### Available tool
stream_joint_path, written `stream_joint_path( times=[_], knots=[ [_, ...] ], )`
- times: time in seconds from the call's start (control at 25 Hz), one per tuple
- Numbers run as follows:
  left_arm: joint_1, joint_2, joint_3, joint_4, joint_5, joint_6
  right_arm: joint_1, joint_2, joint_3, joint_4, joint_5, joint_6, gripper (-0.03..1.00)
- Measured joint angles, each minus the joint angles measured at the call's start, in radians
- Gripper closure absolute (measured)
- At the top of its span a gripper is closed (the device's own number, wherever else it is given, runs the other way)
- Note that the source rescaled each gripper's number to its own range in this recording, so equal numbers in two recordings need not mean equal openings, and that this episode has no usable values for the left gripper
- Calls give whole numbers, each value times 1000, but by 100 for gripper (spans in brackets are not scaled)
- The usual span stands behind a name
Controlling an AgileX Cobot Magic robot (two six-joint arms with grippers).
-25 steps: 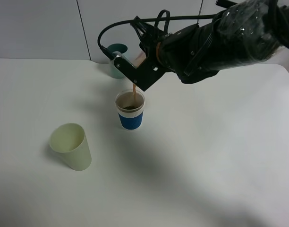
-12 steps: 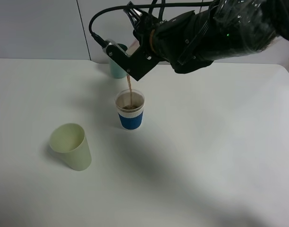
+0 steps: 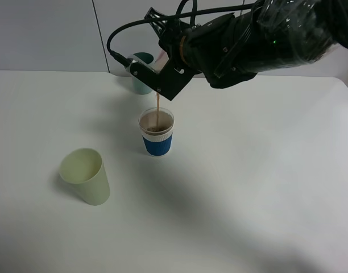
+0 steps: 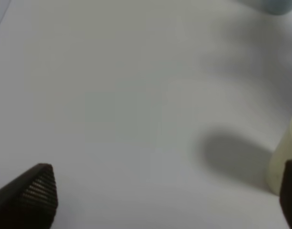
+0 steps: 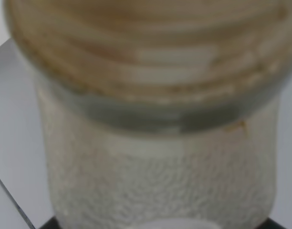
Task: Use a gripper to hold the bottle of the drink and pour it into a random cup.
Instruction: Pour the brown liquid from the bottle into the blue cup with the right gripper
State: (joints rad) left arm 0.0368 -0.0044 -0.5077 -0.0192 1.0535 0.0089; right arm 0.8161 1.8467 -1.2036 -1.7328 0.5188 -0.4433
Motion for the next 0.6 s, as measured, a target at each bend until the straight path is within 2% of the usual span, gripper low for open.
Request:
stream_joint_path(
  times=[0.6],
  knots=[
    [0, 0, 0, 1, 0, 0, 8, 0, 0, 0, -4, -73, 97]
  ],
)
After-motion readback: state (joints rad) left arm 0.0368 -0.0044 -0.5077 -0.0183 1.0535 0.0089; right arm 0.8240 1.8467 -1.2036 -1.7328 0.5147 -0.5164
